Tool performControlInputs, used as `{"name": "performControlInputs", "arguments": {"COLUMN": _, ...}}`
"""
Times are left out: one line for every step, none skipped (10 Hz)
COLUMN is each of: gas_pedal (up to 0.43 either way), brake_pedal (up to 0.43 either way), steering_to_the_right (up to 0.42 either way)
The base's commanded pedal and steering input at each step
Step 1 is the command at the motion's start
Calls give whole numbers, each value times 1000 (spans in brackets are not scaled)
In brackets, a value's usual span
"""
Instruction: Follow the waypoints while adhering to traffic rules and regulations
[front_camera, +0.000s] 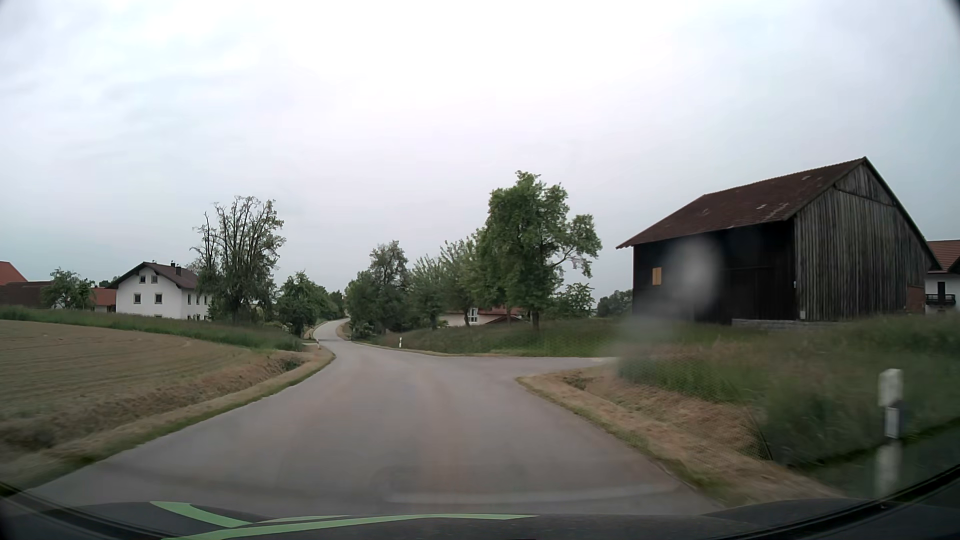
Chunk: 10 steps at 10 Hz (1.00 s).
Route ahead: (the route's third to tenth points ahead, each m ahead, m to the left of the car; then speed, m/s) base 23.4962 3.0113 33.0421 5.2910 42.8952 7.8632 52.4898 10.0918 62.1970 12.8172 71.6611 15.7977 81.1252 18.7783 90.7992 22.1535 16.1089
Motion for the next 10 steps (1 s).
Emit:
{"name": "performControlInputs", "arguments": {"gas_pedal": 228, "brake_pedal": 0, "steering_to_the_right": -45}}
{"name": "performControlInputs", "arguments": {"gas_pedal": 220, "brake_pedal": 0, "steering_to_the_right": -43}}
{"name": "performControlInputs", "arguments": {"gas_pedal": 209, "brake_pedal": 0, "steering_to_the_right": -43}}
{"name": "performControlInputs", "arguments": {"gas_pedal": 209, "brake_pedal": 0, "steering_to_the_right": -42}}
{"name": "performControlInputs", "arguments": {"gas_pedal": 209, "brake_pedal": 0, "steering_to_the_right": -42}}
{"name": "performControlInputs", "arguments": {"gas_pedal": 197, "brake_pedal": 0, "steering_to_the_right": -42}}
{"name": "performControlInputs", "arguments": {"gas_pedal": 189, "brake_pedal": 0, "steering_to_the_right": -41}}
{"name": "performControlInputs", "arguments": {"gas_pedal": 189, "brake_pedal": 0, "steering_to_the_right": -41}}
{"name": "performControlInputs", "arguments": {"gas_pedal": 189, "brake_pedal": 0, "steering_to_the_right": -40}}
{"name": "performControlInputs", "arguments": {"gas_pedal": 189, "brake_pedal": 0, "steering_to_the_right": -39}}
